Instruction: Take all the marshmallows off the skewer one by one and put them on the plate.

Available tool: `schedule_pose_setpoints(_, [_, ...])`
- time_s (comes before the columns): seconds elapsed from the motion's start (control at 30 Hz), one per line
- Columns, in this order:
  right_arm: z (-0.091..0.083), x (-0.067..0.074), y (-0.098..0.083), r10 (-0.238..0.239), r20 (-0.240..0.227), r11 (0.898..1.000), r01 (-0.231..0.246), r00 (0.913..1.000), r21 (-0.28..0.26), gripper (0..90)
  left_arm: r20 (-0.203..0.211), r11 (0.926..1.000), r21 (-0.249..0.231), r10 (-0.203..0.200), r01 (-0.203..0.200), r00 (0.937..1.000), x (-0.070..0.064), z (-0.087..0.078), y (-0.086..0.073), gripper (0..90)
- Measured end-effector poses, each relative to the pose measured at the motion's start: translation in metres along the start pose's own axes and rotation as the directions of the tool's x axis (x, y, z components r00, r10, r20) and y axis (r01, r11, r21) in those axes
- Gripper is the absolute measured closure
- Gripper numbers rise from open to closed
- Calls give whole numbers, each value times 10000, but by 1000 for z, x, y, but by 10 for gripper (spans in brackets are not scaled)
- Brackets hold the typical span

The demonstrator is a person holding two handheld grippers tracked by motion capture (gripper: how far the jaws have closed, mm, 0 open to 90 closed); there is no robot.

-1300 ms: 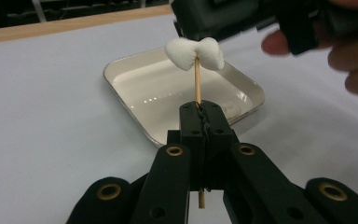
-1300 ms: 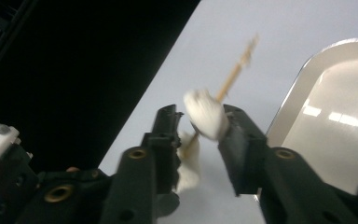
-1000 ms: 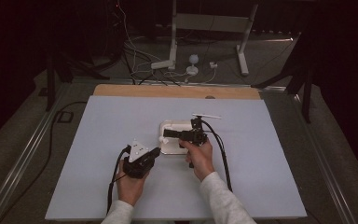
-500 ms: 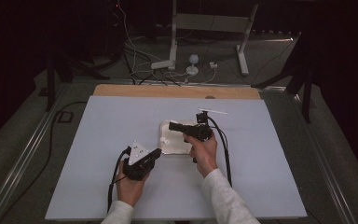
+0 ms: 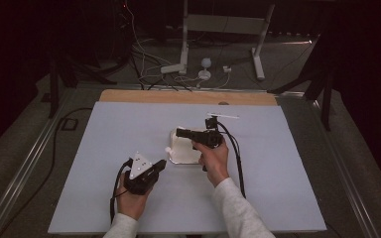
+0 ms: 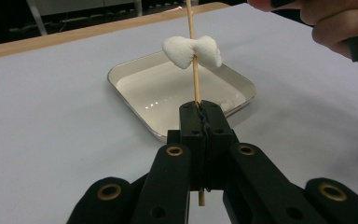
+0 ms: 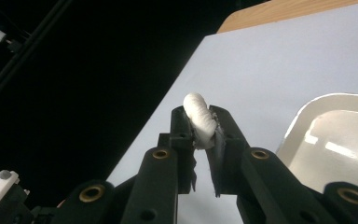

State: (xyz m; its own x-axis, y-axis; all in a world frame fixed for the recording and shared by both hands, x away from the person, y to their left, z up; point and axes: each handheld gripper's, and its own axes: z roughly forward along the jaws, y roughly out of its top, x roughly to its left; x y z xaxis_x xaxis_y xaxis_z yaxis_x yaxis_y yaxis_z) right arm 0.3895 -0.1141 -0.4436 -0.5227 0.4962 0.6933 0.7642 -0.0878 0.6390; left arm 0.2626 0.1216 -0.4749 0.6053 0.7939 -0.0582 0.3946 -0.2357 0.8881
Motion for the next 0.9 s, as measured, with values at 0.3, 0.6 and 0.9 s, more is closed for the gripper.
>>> schedule_pose_setpoints(0.3, [3, 2, 0, -81, 118, 9999, 83, 9999, -138, 816, -137, 9999, 121, 124, -123, 9998, 0, -4, -3, 900])
schedule_pose_setpoints(0.6, [4, 1, -1, -113, 286, 9997, 120, 9995, -230, 819, -226, 9997, 154, 169, -166, 9996, -1, -7, -5, 900])
schedule_pose_setpoints(0.9, [-23, -10, 18, 97, 903, 9943, 0, 9959, -1066, 822, -293, 9986, 486, 219, -204, 9993, 2, -13, -14, 900])
